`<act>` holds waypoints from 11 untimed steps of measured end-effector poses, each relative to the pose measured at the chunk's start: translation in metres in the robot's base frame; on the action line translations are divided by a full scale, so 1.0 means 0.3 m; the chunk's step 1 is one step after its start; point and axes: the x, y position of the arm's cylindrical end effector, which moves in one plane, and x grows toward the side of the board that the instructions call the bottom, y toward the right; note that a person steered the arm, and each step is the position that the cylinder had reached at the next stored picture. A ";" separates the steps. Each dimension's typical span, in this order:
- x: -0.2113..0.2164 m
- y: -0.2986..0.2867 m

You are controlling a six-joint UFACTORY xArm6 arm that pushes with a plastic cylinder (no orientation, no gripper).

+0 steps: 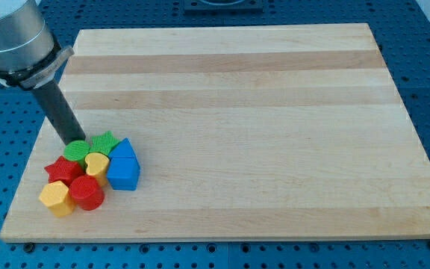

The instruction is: Push the green circle into the red blocks

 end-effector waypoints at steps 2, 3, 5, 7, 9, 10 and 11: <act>0.025 0.017; 0.043 0.017; 0.062 0.017; 0.072 0.017; 0.073 0.018; 0.073 0.027; 0.073 0.028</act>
